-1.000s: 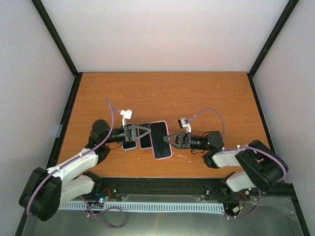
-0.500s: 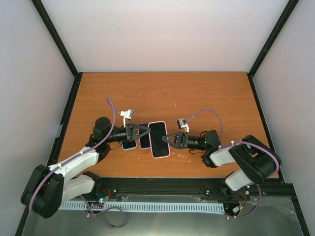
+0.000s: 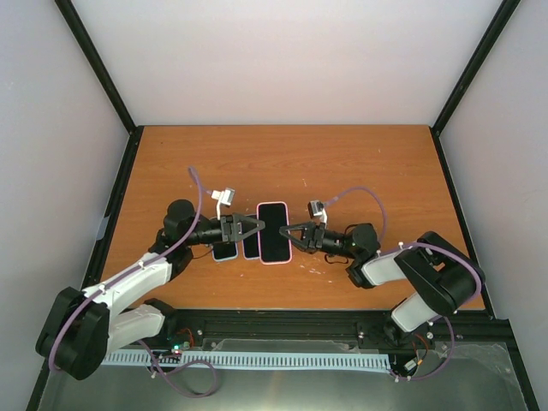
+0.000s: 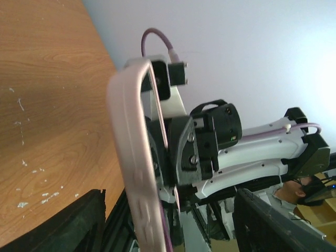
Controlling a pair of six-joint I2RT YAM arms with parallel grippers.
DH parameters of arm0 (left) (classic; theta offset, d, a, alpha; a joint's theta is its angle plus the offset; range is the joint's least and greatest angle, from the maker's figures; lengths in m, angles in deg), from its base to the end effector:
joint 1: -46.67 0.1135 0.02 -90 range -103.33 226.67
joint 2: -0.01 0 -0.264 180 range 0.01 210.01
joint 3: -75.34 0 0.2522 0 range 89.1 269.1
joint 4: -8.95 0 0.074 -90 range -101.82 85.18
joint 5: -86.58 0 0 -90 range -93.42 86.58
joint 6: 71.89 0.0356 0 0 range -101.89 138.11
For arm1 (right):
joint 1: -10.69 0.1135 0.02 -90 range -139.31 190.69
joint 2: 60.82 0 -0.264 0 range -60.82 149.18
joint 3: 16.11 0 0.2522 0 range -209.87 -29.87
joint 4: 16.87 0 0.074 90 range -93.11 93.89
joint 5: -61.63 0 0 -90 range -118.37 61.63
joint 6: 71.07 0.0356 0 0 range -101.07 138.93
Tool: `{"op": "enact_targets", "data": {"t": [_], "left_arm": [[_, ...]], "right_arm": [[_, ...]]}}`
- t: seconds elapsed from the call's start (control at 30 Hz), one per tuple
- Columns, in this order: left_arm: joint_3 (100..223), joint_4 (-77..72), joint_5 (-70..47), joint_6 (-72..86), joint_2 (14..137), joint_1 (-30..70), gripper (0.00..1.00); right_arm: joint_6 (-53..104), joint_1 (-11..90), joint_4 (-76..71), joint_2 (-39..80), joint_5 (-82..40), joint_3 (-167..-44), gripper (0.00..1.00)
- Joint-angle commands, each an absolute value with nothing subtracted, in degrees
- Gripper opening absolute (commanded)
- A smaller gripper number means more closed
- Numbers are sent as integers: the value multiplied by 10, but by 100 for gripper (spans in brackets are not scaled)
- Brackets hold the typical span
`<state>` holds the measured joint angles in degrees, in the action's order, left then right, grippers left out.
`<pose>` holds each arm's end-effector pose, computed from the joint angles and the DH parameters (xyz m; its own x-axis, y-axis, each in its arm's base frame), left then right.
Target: Put the phone into the phone case
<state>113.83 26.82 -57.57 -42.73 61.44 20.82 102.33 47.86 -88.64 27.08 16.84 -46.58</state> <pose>0.1858 -0.1221 0.2387 -0.8963 -0.1341 -0.4228 0.4090 0.1189 -0.9047 0.1776 0.1664 0.1893 -0.9444 0.1622 -0.2860 -0.3079 -0.1319 0.9422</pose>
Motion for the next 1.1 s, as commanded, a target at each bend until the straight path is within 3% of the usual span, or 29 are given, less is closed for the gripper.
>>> {"op": "enact_targets", "data": {"t": [0.0, 0.17, 0.5, 0.73, 0.8, 0.97, 1.07], "left_arm": [[1122, 299, -603, -432, 625, 206, 68], [1102, 310, -616, -446, 636, 205, 66], [1115, 280, -605, -434, 635, 205, 2], [1134, 227, -588, -418, 647, 205, 0], [1135, 231, -587, -418, 649, 205, 0], [1134, 282, -583, -430, 655, 205, 0], [1139, 310, -576, -434, 665, 205, 0]], "right_arm": [[1037, 482, -986, 283, 118, -501, 10], [1022, 480, -950, 289, 96, -515, 10], [997, 467, -892, 294, 83, -521, 10], [955, 465, -818, 268, 80, -523, 12], [940, 465, -784, 253, 90, -530, 20], [899, 467, -689, 204, 126, -527, 53], [845, 476, -564, 161, 122, -521, 63]]}}
